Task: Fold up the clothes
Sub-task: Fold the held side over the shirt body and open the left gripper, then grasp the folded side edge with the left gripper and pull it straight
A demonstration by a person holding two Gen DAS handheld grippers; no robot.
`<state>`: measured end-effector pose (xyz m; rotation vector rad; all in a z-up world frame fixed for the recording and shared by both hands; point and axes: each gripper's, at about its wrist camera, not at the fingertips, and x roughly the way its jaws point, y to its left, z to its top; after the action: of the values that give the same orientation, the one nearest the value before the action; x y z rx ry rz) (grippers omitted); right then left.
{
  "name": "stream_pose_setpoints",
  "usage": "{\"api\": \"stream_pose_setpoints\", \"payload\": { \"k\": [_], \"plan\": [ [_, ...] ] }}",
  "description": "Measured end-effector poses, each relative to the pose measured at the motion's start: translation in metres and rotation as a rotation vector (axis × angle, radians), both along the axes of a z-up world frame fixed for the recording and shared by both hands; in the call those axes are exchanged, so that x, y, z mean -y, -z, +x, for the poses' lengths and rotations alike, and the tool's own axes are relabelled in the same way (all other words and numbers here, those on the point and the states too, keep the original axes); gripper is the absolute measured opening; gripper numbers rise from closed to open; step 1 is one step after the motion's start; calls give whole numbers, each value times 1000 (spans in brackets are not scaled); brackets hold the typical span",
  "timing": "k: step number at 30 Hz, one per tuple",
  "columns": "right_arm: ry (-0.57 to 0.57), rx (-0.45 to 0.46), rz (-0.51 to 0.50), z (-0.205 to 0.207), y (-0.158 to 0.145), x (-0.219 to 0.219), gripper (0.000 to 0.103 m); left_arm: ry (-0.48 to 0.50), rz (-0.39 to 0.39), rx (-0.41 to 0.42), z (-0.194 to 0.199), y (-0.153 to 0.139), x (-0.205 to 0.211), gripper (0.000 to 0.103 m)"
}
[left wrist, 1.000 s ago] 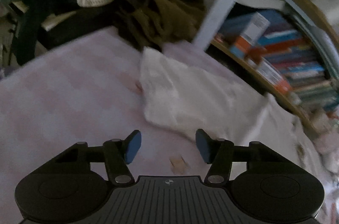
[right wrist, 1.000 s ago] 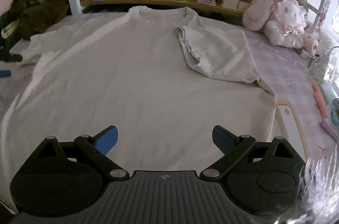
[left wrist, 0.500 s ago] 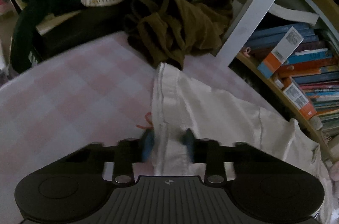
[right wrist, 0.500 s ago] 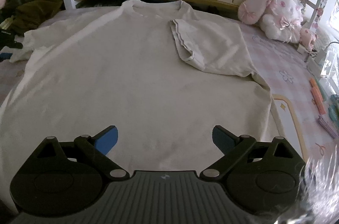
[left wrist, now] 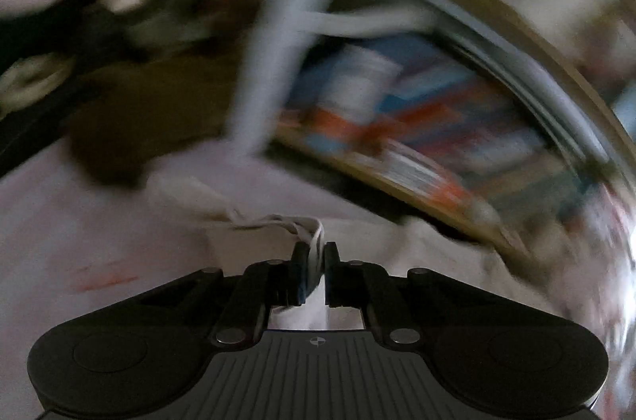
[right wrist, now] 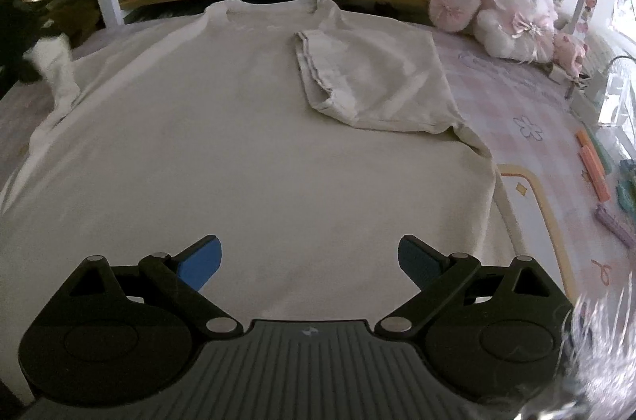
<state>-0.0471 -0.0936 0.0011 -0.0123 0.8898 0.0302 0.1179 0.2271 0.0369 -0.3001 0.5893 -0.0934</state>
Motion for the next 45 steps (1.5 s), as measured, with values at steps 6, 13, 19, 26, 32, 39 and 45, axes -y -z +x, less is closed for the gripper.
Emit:
{"api": "stream_pose_setpoints", "payload": {
  "k": [6,13,19,26,32,39,45],
  "plan": [
    [19,-10,27,4,2,11,96,311,293,-142,-1,38,91,49],
    [19,-29,38,4,8,18,96,180,131,-94,-5,33,58,66],
    [52,-31,43,2,10,27,96,132,53,-120,36,37,68,66],
    [54,-49,21,-4,13,31,96,37,97,-105,66,28,27,66],
    [64,-4,-27,-18,2,20,96,-14,131,-175,79,25,-31,66],
    [46,31,-74,-48,-8,0,96,24,105,-226,87,41,-37,65],
    [119,26,-89,-65,-10,0,96,9,0,-256,105,57,-34,61]
  ]
}}
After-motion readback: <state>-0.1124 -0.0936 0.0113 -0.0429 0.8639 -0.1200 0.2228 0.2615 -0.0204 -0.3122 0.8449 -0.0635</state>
